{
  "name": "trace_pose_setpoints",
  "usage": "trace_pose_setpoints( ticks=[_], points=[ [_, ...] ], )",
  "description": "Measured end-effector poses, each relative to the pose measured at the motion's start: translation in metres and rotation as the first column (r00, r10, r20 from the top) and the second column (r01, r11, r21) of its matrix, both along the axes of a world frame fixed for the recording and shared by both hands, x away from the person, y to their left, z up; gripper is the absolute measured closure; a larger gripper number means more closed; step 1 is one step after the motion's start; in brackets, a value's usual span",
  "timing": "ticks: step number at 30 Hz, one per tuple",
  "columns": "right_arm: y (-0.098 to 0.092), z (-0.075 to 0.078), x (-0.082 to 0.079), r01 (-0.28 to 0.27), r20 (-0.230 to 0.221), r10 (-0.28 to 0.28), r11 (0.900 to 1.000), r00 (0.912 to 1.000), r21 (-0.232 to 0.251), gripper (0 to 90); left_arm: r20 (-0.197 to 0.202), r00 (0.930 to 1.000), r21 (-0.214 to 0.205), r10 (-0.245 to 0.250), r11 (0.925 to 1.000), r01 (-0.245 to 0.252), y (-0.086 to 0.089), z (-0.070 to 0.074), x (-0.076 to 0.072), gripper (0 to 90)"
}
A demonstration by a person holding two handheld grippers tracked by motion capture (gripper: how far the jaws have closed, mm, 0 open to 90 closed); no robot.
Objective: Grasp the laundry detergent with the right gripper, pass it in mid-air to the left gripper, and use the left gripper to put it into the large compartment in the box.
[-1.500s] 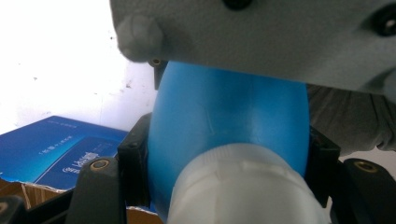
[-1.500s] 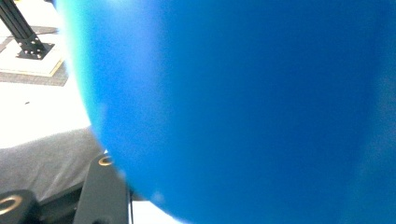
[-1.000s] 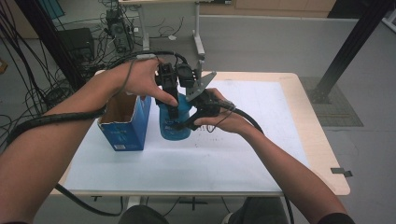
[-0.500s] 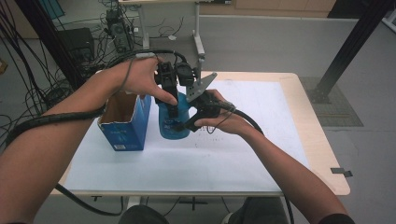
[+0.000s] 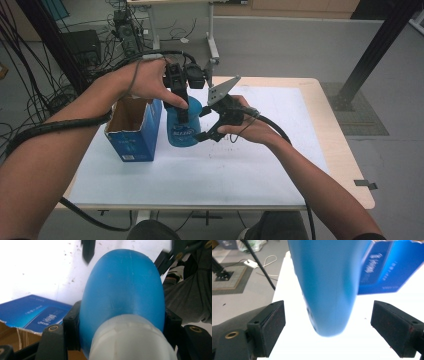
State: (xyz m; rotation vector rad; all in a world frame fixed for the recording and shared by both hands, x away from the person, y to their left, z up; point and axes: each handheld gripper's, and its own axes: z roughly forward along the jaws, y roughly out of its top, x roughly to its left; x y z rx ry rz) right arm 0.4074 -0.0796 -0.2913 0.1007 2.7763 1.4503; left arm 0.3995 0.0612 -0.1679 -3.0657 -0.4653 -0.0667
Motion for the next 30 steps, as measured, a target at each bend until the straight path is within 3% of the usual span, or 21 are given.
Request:
trace_pose_setpoints(
  ticks=[2, 6, 8, 12, 16, 18, 20, 22, 23, 24, 26, 27, 28, 30],
  points=[
    [-0.008, -0.001, 0.002, 0.050, -0.003, -0.050, 0.9986, 0.9988, -0.019, 7.3, 0.006, 0.9998, 0.004, 0.016, 0.9999, -0.017, 0.000, 0.002, 0.003, 36.8],
    [-0.029, 0.000, 0.007, 0.131, -0.051, -0.133, 0.9907, 0.9898, -0.036, 3.0, 0.021, 0.9980, -0.001, 0.059, 0.9983, -0.059, 0.002, 0.009, 0.008, 36.8],
    [-0.038, 0.001, 0.008, 0.151, -0.066, -0.154, 0.9874, 0.9859, -0.048, 0.7, 0.034, 0.9957, -0.003, 0.086, 0.9963, -0.086, 0.003, 0.014, 0.010, 36.8],
    [-0.061, 0.003, 0.011, 0.184, -0.096, -0.192, 0.9785, 0.9766, -0.094, 0.5, 0.089, 0.9828, -0.011, 0.162, 0.9868, -0.161, 0.004, 0.029, 0.014, 36.9],
    [-0.085, 0.003, 0.013, 0.224, -0.095, -0.239, 0.9643, 0.9664, -0.141, 0.5, 0.121, 0.9620, -0.018, 0.245, 0.9695, -0.245, 0.009, 0.044, 0.019, 36.9],
    [-0.100, 0.005, 0.014, 0.260, -0.084, -0.275, 0.9521, 0.9576, -0.162, 0.5, 0.122, 0.9503, -0.022, 0.286, 0.9580, -0.286, 0.013, 0.053, 0.022, 36.9],
    [-0.113, 0.008, 0.015, 0.291, -0.085, -0.309, 0.9407, 0.9473, -0.174, 0.5, 0.122, 0.9295, -0.044, 0.348, 0.9375, -0.345, 0.017, 0.064, 0.026, 37.0],
    [-0.123, 0.010, 0.015, 0.309, -0.078, -0.328, 0.9316, 0.9413, -0.191, 0.5, 0.125, 0.9161, -0.057, 0.381, 0.9245, -0.377, 0.020, 0.072, 0.028, 37.0],
    [-0.128, 0.012, 0.015, 0.319, -0.077, -0.340, 0.9259, 0.9372, -0.202, 0.5, 0.124, 0.9054, -0.067, 0.406, 0.9137, -0.401, 0.023, 0.078, 0.030, 37.0],
    [-0.135, 0.013, 0.015, 0.333, -0.077, -0.356, 0.9185, 0.9314, -0.213, 0.5, 0.121, 0.9002, -0.072, 0.419, 0.9081, -0.413, 0.024, 0.082, 0.031, 37.0],
    [-0.144, 0.015, 0.015, 0.353, -0.076, -0.378, 0.9075, 0.9225, -0.227, 0.5, 0.115, 0.8806, -0.092, 0.460, 0.8876, -0.451, 0.029, 0.091, 0.032, 37.1],
    [-0.147, 0.015, 0.015, 0.360, -0.080, -0.387, 0.9029, 0.9186, -0.235, 0.5, 0.108, 0.8660, -0.102, 0.488, 0.8720, -0.479, 0.031, 0.096, 0.033, 37.0],
    [-0.152, 0.016, 0.015, 0.370, -0.088, -0.400, 0.8963, 0.9121, -0.245, 0.5, 0.106, 0.8594, -0.105, 0.500, 0.8650, -0.491, 0.033, 0.099, 0.034, 37.0],
    [-0.159, 0.017, 0.015, 0.380, -0.092, -0.414, 0.8883, 0.9056, -0.258, 0.5, 0.100, 0.8278, -0.119, 0.552, 0.8325, -0.541, 0.038, 0.106, 0.034, 37.0]
  ],
)
